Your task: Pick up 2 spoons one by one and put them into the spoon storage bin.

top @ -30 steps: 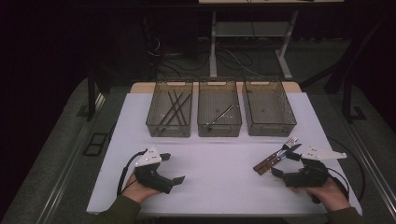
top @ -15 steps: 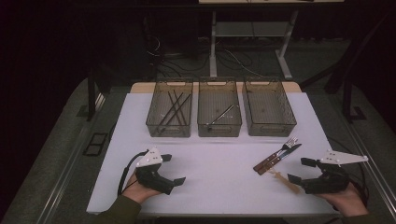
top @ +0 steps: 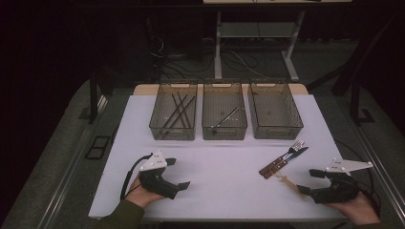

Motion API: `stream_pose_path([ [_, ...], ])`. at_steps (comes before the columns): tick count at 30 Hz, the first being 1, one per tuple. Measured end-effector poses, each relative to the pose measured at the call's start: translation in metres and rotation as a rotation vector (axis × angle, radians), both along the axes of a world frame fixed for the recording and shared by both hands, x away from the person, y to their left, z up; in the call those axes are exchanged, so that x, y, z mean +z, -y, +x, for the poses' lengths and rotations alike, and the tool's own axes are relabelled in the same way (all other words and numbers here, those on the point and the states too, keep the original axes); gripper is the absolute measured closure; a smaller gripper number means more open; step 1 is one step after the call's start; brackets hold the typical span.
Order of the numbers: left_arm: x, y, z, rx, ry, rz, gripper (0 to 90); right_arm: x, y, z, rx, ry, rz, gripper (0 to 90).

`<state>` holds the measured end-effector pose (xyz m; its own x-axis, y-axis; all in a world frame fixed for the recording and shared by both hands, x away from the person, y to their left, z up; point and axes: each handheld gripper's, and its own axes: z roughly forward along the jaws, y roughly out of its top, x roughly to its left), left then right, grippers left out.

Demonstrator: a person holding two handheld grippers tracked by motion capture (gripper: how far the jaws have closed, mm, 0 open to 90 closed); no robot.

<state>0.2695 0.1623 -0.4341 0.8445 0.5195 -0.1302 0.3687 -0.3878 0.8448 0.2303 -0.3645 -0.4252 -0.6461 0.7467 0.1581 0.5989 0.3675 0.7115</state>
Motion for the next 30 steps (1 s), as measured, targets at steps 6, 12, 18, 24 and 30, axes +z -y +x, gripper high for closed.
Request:
stream_pose_path([
  [6, 0.000, 0.000, 0.000, -0.001, 0.000, 0.000, 0.2, -0.002, -0.003, 0.001, 0.015, -0.039, -0.025, 29.1],
  [12, 0.000, 0.000, 0.000, -0.009, 0.000, 0.006, 0.2, -0.006, -0.007, 0.002, 0.028, -0.078, -0.047, 39.0],
  [18, 0.000, 0.001, 0.000, -0.010, -0.002, 0.003, 0.2, -0.009, -0.012, 0.003, 0.059, -0.098, -0.083, 48.2],
  [24, 0.000, 0.001, 0.000, -0.011, -0.003, 0.004, 0.2, -0.012, -0.017, 0.002, 0.079, -0.120, -0.125, 58.1],
  [30, -0.001, 0.002, 0.000, -0.012, -0.004, 0.003, 0.2, -0.013, -0.025, 0.000, 0.119, -0.087, -0.218, 65.1],
])
